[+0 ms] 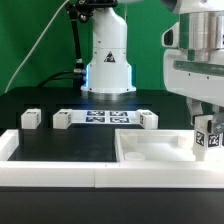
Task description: Assemble one leg
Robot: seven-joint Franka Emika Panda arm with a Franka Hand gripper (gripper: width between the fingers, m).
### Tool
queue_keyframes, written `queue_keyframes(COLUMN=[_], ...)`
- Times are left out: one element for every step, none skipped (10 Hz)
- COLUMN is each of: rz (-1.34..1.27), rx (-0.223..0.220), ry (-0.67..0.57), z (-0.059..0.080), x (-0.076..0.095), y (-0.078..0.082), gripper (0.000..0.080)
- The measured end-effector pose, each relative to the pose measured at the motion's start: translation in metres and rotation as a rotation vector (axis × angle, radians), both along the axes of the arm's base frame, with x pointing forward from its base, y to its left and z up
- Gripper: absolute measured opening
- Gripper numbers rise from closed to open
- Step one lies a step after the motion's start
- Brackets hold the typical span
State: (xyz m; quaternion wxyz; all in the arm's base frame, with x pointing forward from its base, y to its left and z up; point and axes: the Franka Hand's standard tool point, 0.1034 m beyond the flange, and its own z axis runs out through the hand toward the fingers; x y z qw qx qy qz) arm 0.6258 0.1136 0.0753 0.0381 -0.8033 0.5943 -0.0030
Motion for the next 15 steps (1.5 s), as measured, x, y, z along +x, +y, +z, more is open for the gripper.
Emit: queue_keyframes(rz=[0.039, 0.052, 0.095, 0.223, 0.324, 0.381, 0.492, 0.598, 0.682, 0.817, 0.911, 1.0, 1.098, 1.159, 1.223], rx=[-0.002, -0.002, -0.005, -0.011, -0.015, -0.017, -0.021, -0.024, -0.028, -0.038, -0.045, -0.053, -0.059, -0.063, -0.073], ry=[-0.003, -0.005, -0.006, -0.012, -0.018, -0.023, -0.028, -0.036, -0.042, -0.05, -0.057, -0.066, -0.071, -0.074, -0.074], z=[0.0, 0.0, 0.0, 0.0, 0.0, 0.0, -0.001, 0.0, 0.0, 0.001, 0.001, 0.0, 0.0, 0.0, 0.0], x=[0.0, 0.0, 0.0, -0.001, 0.0, 0.0, -0.001, -0.002, -0.001, -0.001, -0.001, 0.0, 0.001, 0.002, 0.002], y=[0.0, 0.001, 0.002, 0.004, 0.005, 0.006, 0.009, 0.015, 0.016, 0.017, 0.018, 0.017, 0.014, 0.011, 0.01], gripper=[0.0365, 0.0545, 0.0545, 0.0616, 0.0642, 0.0642, 0.0648, 0.0649, 0.0649, 0.0649, 0.0649, 0.0649, 0.0649, 0.0649, 0.0649])
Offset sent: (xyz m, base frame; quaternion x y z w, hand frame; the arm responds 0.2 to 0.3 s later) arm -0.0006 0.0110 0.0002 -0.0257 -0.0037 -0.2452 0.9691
